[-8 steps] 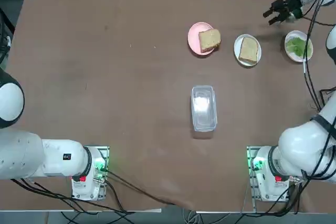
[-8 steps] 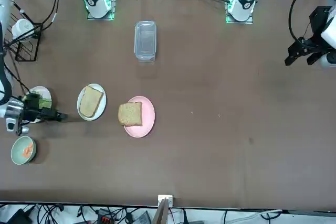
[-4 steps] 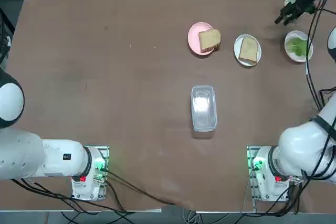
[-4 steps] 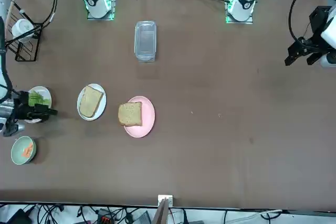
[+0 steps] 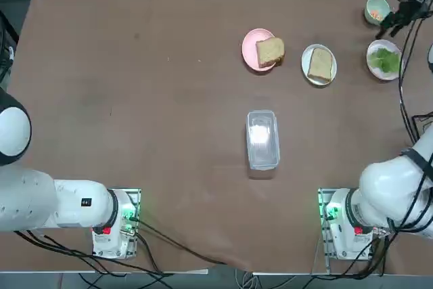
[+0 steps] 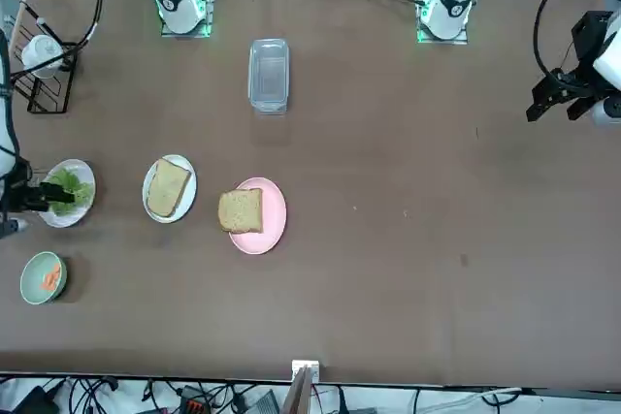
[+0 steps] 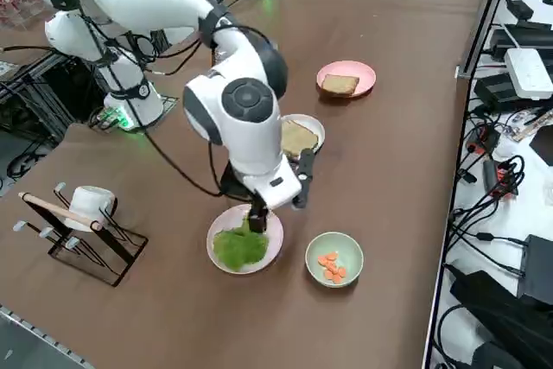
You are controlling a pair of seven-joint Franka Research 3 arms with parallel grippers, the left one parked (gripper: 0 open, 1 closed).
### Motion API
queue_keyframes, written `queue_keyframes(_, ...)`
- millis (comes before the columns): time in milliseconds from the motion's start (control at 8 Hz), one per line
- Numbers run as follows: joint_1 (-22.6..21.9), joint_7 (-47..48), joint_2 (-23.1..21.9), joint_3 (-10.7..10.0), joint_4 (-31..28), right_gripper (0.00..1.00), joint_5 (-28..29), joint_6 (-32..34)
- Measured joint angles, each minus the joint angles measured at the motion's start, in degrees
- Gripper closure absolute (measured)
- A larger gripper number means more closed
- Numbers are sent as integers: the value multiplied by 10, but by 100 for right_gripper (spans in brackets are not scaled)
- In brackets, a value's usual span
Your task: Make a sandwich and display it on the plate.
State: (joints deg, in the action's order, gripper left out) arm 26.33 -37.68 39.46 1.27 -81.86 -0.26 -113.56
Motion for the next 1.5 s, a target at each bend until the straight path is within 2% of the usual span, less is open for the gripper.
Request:
queue_keyframes(125,3,-3,0,0,-1,0,-10,-21)
queue_keyframes(375,-3,-5,1,6,-4,0,-45,-105)
queue_keyframes(875,-57,-21,36,13,-5,0,-127,-241)
queue_keyframes(1250,-63,-129,88,12,53,1,-132,-263)
queue_keyframes(1500,-64,-148,127,12,88,3,-132,-264)
